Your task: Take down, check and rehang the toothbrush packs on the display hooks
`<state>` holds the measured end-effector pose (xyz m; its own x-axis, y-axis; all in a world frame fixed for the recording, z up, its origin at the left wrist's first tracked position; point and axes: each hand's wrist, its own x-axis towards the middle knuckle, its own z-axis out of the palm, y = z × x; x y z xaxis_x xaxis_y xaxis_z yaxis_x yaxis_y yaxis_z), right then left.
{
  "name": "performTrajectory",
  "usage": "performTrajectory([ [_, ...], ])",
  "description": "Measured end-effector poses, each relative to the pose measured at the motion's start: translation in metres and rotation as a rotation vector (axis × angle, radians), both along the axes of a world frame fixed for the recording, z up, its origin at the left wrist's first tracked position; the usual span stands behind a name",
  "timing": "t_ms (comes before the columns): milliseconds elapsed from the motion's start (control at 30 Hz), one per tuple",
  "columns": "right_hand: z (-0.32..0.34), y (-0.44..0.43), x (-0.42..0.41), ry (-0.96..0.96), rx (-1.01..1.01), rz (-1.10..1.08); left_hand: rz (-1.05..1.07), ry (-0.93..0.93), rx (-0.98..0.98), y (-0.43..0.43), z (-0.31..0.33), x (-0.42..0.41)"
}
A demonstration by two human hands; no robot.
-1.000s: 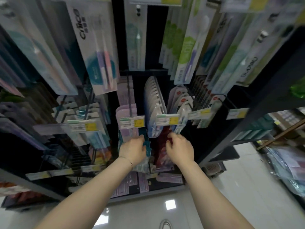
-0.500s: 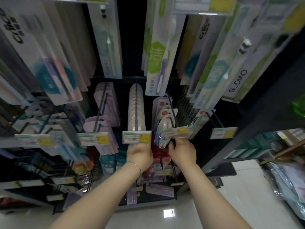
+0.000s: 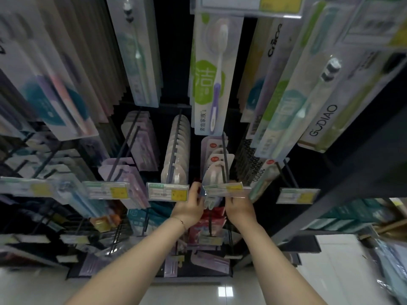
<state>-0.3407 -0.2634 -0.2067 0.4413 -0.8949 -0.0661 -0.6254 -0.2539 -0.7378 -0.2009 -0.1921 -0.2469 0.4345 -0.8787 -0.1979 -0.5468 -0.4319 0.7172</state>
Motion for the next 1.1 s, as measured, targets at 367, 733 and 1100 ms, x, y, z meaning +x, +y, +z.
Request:
performTrajectory([
  [367, -0.012, 0.018, -0.009, -0.251, 0.130, -0.069, 0.018, 0.140, -0.098, 0.015, 0.009, -0.004],
  [733, -0.007, 0.065, -0.025, -0.234, -0.013, -0.127, -0.101, 0.172, -0.134, 0.053, 0.028, -0.018],
  [1100, -0.001, 0.106, -0.013, -0.183, -0.012, -0.103, -0.112, 0.199, -0.139, 0.096, 0.029, -0.004],
])
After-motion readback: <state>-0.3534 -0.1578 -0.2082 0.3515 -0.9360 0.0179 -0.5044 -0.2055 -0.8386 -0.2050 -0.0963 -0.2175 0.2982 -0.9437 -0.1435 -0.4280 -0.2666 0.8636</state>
